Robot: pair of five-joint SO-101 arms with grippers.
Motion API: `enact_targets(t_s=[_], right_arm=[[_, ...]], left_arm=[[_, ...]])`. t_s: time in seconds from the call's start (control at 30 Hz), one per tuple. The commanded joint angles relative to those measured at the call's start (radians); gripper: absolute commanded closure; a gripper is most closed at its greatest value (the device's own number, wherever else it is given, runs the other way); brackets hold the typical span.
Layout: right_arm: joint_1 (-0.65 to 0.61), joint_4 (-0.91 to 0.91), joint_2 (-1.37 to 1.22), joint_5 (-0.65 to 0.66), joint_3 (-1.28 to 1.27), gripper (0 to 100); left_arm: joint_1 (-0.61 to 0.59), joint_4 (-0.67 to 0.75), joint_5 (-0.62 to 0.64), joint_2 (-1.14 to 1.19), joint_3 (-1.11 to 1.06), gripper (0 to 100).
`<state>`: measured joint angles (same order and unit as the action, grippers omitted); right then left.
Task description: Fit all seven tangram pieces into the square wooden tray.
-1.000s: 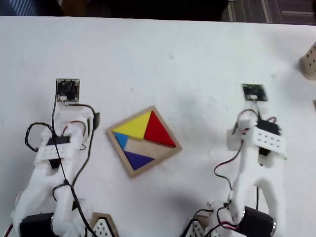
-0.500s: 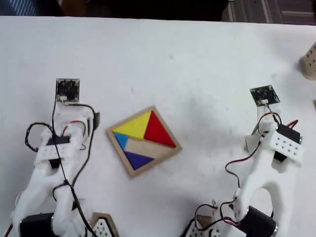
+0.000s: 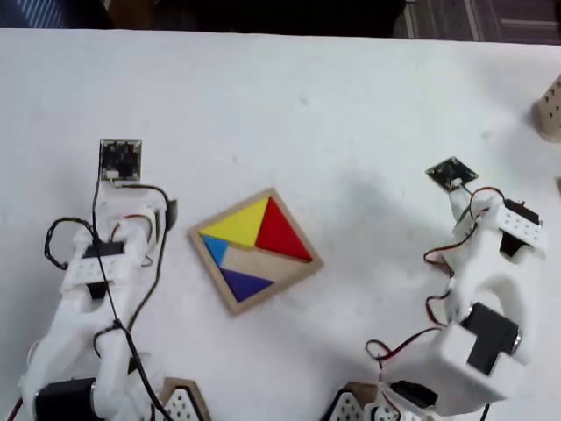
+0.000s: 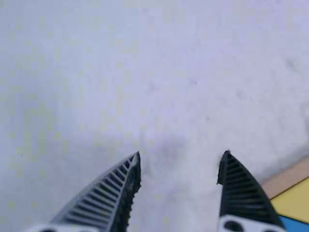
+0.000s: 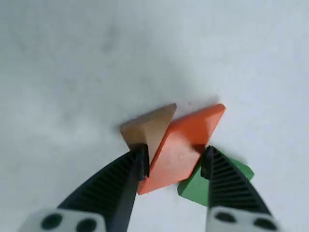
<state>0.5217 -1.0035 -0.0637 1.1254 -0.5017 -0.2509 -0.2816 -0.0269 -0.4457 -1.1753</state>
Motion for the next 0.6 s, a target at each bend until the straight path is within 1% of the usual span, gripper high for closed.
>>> enact_targets(t_s=[0.0,0.13,0.23,0.37,0.43,0.57], right_arm=[[0.027,0.016,-0.015,0.068,0.068,81.4],[0.059,0.018,-0.028,0.161,0.063,81.4],[0.087,0.018,-0.028,0.203,0.063,81.4],[0.094,0.021,-0.028,0.224,0.063,81.4],[0.090,0.051,-0.030,0.224,0.054,81.4],[0.038,0.128,-0.028,0.226,-0.035,81.4]], left_arm=[[-0.012,-0.005,-0.005,-0.027,0.006,73],[-0.012,-0.005,-0.005,-0.027,0.006,73],[-0.012,-0.003,-0.005,-0.027,0.006,73],[-0.012,-0.003,-0.005,-0.027,0.006,73],[-0.012,-0.003,-0.005,-0.027,0.006,73],[-0.012,-0.003,-0.005,-0.027,0.006,73]])
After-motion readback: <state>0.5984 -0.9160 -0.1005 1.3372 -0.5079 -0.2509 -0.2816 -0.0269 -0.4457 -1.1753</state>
